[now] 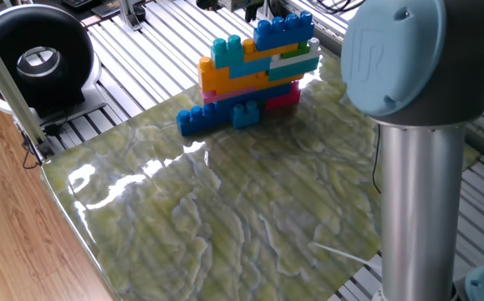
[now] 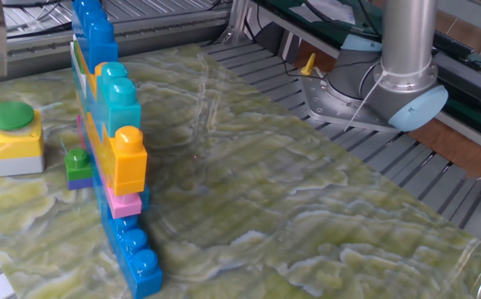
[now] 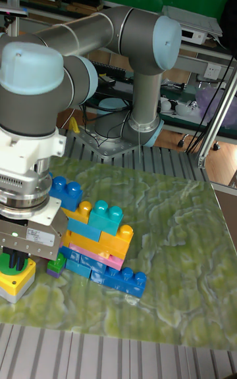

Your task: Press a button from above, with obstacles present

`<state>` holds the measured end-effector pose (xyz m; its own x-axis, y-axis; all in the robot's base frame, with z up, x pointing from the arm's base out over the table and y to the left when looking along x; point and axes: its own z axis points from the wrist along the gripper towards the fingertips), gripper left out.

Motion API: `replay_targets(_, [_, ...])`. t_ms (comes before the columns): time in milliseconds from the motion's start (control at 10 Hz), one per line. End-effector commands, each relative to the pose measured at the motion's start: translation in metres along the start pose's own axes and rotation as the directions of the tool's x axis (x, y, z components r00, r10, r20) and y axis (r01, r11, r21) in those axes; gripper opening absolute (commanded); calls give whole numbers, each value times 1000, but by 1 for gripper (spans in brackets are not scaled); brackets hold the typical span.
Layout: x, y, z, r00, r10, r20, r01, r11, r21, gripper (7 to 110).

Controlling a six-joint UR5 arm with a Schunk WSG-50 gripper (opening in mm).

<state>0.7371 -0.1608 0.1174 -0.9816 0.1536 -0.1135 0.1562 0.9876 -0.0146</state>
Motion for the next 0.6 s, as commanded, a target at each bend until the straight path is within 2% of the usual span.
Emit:
replay_targets(0, [20, 2, 10, 998, -19, -58, 19, 1000, 1, 7])
replay_targets(100, [23, 1, 11, 997, -35, -61, 35, 999, -6, 7])
replay_targets(400, [29, -4, 13, 994, -77, -76, 72, 995, -73, 7])
replay_targets(500, [28, -10, 14, 994, -85, -75, 79, 994, -74, 7])
